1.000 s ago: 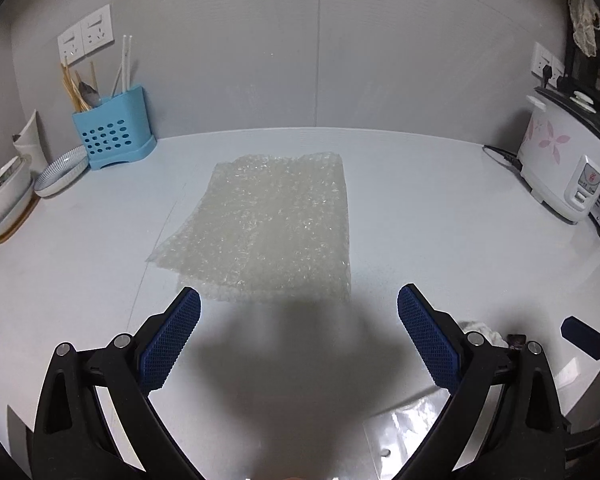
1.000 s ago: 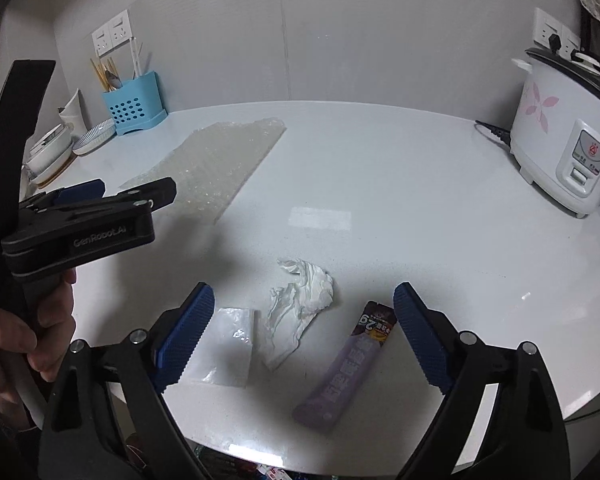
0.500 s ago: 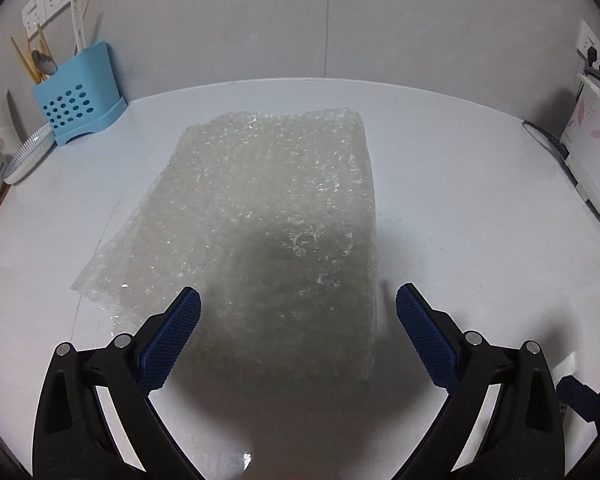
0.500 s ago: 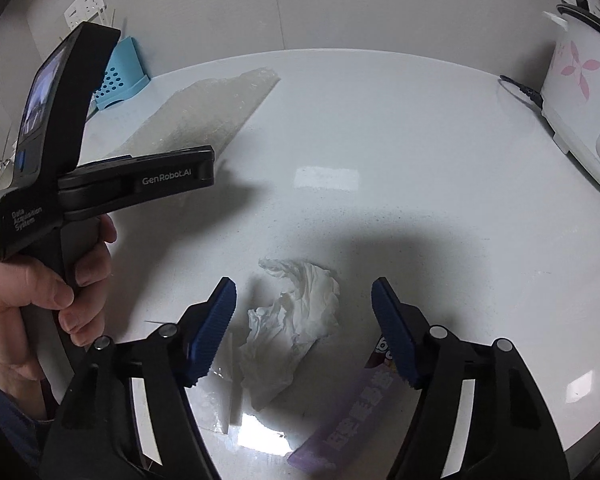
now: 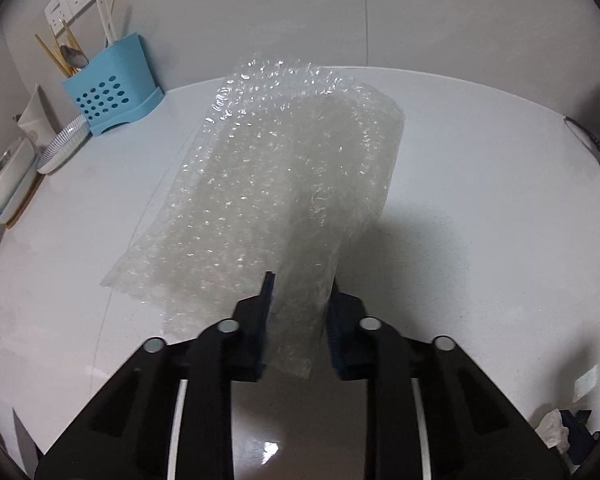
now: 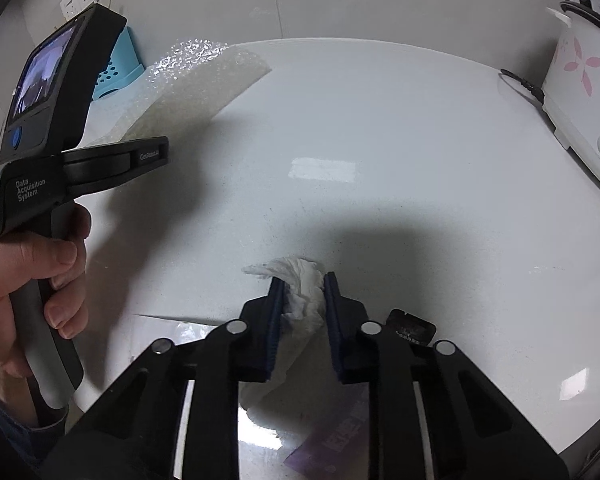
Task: Collect trash
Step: 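Grasp the bubble wrap sheet with the left tool while the right tool grasps the white tissue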
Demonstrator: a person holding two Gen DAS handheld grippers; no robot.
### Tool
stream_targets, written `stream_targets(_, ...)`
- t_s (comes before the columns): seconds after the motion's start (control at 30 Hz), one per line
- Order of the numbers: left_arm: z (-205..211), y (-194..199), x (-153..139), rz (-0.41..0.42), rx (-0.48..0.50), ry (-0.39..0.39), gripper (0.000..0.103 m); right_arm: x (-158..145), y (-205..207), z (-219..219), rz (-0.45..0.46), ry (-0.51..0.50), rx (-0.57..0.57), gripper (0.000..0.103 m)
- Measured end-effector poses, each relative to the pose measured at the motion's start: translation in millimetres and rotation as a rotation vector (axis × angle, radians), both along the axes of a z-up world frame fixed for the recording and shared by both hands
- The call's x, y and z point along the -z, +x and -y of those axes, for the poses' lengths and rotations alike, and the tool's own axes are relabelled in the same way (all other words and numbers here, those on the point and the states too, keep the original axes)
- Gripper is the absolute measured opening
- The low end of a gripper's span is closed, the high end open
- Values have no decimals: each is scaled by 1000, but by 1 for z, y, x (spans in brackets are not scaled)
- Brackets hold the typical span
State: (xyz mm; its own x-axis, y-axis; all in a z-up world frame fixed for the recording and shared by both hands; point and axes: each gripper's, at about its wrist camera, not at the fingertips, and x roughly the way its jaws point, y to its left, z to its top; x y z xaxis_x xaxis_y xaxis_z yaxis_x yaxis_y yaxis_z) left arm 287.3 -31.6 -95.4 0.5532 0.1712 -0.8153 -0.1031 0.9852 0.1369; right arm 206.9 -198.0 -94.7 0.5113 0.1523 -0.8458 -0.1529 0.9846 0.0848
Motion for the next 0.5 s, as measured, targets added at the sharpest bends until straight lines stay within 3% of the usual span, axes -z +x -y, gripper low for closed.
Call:
stream_targets(0.13, -4, -5, 0, 23, 6, -3, 11, 0, -1, 0, 12, 3, 6, 13)
stream_targets(0.5, -11, -17, -9, 57, 17, -51, 10, -22, -13, 5, 99, 25, 20, 13)
